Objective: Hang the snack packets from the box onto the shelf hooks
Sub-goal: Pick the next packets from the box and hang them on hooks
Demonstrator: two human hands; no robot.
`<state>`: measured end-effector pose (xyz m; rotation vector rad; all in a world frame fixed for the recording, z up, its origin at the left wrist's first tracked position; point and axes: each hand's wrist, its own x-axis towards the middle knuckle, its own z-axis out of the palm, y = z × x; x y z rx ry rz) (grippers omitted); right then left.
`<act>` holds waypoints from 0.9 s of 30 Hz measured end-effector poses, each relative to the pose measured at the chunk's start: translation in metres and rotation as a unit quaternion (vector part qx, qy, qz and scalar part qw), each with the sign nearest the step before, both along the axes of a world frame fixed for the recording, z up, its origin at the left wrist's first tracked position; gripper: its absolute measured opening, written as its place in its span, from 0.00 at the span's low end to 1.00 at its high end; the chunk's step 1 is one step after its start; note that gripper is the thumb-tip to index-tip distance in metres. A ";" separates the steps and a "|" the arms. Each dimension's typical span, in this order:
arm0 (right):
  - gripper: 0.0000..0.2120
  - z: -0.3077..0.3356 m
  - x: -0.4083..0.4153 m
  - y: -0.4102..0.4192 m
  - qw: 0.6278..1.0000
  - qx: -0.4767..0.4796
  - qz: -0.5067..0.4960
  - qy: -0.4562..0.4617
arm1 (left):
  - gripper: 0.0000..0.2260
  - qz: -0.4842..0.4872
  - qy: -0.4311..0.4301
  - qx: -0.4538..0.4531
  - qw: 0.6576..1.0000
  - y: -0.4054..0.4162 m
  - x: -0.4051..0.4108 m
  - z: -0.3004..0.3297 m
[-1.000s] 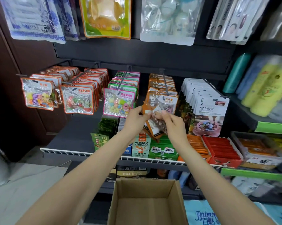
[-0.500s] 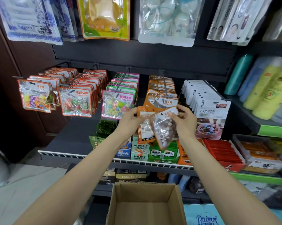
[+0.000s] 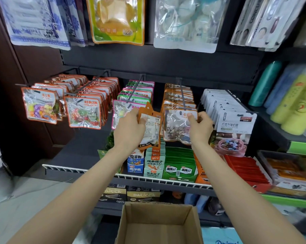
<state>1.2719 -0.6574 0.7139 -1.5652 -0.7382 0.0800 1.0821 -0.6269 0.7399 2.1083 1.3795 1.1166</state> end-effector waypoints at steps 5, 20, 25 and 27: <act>0.09 0.005 -0.003 0.005 0.987 -0.094 -0.078 -0.102 | 0.09 -0.007 0.028 0.005 1.000 0.000 -0.005 0.001; 0.19 -0.002 0.004 -0.018 0.958 -0.130 -0.026 -0.256 | 0.09 -0.066 -0.200 -0.252 0.944 0.002 -0.003 -0.003; 0.13 -0.004 -0.009 -0.034 0.960 -0.112 0.098 -0.237 | 0.10 -0.079 -0.187 -0.200 0.958 -0.002 -0.011 -0.001; 0.13 -0.001 -0.018 -0.038 0.957 -0.115 0.180 -0.194 | 0.11 -0.116 -0.186 -0.190 0.957 -0.007 -0.014 0.003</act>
